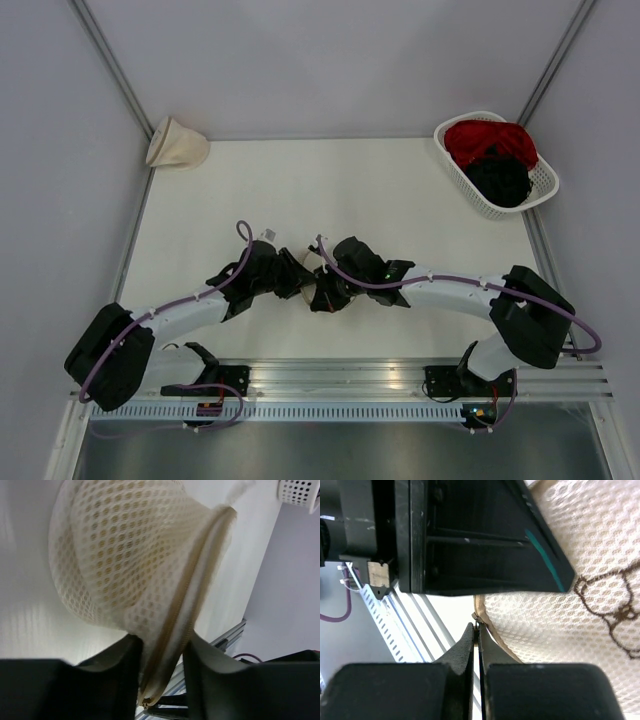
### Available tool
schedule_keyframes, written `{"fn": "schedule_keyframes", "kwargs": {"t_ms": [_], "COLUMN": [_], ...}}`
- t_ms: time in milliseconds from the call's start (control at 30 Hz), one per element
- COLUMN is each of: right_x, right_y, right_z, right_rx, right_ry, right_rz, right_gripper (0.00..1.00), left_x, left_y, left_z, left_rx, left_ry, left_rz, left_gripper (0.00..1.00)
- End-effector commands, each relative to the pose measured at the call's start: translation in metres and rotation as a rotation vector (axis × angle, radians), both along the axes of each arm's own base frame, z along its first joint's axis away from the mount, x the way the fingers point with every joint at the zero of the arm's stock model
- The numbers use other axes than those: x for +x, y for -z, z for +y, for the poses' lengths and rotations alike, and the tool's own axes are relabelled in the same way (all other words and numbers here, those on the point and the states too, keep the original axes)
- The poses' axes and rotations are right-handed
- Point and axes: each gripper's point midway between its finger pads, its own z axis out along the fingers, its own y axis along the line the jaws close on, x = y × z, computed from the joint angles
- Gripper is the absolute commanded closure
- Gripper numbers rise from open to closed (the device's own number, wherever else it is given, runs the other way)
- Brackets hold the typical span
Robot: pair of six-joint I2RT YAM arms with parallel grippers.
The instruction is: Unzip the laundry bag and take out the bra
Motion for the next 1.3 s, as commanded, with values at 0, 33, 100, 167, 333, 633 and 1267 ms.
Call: {"fn": "schedule_keyframes", "kwargs": {"t_ms": [0,33,100,167,333,633,1267], "right_x": [0.010,0.010,0.013,0.013,0.013,0.025,0.137], "right_y": [-0.023,-0.020,-0.017,-0.015,-0.005,0.018,0.022], "right_z": [0.006,0.003,0.000,-0.004,-0.018,-0.070,-0.154], "right_rx": [0.029,0.014,-0.008,-0.025,-0.099,-0.338,-0.711], "right_ry": [0.004,0.009,0.025,0.030,0.059,0.180,0.620], "right_rz": [-0.072,-0.065,-0.075,-0.073,-0.076,-0.144,-0.357], "right_gripper": [1.00,1.00,1.00,1.00,1.00,1.00,1.00], "left_x": [0.015,0.016,0.020,0.024,0.038,0.057,0.056], "left_y": [-0.016,-0.016,-0.017,-0.016,-0.013,-0.006,-0.004], "left_z": [-0.005,-0.004,-0.001,0.001,0.012,0.032,0.014], "left_rx": [-0.036,-0.030,-0.012,0.006,0.025,0.076,0.089], "left_ry": [-0.031,-0.039,-0.053,-0.067,-0.095,-0.081,0.147], "left_rz": [-0.068,-0.072,-0.081,-0.084,-0.087,-0.102,-0.140], "left_gripper": [0.67,0.79,0.89,0.98,0.98,0.98,0.98]}}
